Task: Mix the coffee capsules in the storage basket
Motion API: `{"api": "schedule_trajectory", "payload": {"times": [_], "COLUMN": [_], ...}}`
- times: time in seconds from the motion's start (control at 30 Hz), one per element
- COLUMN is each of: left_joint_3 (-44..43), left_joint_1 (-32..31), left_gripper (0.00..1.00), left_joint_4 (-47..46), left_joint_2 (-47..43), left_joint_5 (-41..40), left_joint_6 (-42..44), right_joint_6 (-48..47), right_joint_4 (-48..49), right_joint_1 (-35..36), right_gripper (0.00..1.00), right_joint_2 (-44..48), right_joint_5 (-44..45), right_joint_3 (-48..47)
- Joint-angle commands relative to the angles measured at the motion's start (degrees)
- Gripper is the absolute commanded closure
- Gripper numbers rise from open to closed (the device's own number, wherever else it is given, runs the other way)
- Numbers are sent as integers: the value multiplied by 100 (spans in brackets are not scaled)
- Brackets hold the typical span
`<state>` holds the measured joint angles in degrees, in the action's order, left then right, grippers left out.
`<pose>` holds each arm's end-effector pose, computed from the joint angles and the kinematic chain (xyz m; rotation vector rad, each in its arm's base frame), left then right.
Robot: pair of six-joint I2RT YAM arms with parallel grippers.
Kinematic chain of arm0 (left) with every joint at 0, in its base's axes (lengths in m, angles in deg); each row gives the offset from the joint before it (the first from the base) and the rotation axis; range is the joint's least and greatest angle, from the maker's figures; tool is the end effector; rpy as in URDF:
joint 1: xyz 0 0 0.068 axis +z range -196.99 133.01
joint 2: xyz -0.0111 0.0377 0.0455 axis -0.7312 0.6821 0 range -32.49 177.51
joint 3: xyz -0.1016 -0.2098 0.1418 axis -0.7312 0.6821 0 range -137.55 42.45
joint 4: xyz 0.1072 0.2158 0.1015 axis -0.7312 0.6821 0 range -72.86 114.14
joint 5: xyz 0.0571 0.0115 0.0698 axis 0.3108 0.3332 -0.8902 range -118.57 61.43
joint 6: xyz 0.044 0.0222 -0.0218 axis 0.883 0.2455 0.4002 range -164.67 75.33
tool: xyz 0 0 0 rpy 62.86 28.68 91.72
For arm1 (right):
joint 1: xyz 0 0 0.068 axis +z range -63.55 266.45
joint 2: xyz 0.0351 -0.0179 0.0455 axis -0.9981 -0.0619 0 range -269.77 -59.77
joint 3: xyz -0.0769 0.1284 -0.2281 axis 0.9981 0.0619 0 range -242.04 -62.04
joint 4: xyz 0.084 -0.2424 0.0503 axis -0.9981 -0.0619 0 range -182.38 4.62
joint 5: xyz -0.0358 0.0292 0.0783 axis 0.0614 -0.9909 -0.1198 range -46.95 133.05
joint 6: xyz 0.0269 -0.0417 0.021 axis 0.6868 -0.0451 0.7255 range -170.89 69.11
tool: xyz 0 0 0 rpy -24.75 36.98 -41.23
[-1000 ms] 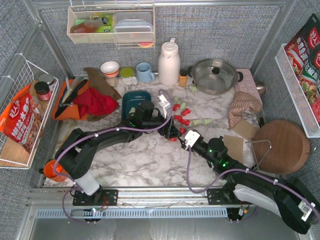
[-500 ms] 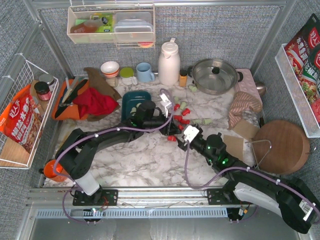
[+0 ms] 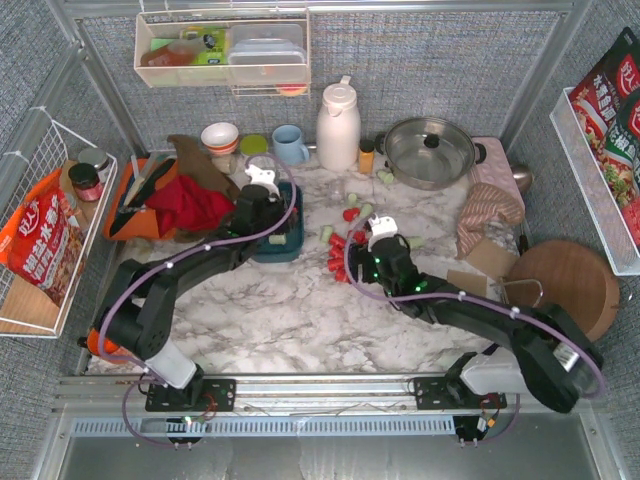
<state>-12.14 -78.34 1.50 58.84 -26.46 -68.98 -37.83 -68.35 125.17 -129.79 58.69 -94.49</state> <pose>0.3072 -0.1888 0.2397 0.1479 1.9946 -0.6730 0.2104 0.1564 0.2219 -0.2482 1.9144 0.3444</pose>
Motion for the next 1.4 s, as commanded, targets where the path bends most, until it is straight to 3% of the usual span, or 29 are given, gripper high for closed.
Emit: {"api": "schedule_trajectory", "payload": {"times": [0.0, 0.1, 0.13, 0.2, 0.23, 0.27, 0.6, 0.73, 0.93, 1.13, 1.37], "left_joint_3": [-106, -292, -327, -350, -339, -297, 373, 493, 664, 988, 1082], "left_joint_1": [245, 456, 489, 504, 505, 503, 500, 498, 499, 411, -236], "left_gripper": [60, 56, 49, 29, 8, 2, 1, 1, 1, 1, 1], "left_joint_4": [-41, 146, 176, 211, 228, 219, -212, -353, -635, -1279, -1399], "left_joint_2": [422, 770, 856, 940, 936, 920, 121, -61, -216, -325, -361], "left_joint_5": [-1077, -1008, -977, -958, -955, -965, -773, -636, -73, 1325, 1909], "left_joint_6": [43, -53, -77, -105, -102, -103, -38, -7, 96, 47, 216], "right_joint_6": [2125, 2465, 2499, 2538, 2545, 2548, 2512, 2451, 1950, 118, -2223], "right_joint_4": [-388, -403, -433, -500, -526, -545, -1059, -931, -831, 870, 3659], "right_joint_1": [51, 143, 192, 261, 287, 305, 382, 391, 393, 391, 455], "right_gripper": [22, 22, 22, 22, 22, 22, 28, 39, 65, 67, 63], "right_joint_2": [-723, -1185, -1313, -1519, -1613, -1694, -2401, -2443, -1993, -1129, -405], "right_joint_5": [372, 341, 360, 430, 455, 469, 608, 460, 337, -608, -2181], "right_joint_3": [-276, -508, -583, -707, -755, -803, -1256, -1251, -1131, -224, 1319]}}
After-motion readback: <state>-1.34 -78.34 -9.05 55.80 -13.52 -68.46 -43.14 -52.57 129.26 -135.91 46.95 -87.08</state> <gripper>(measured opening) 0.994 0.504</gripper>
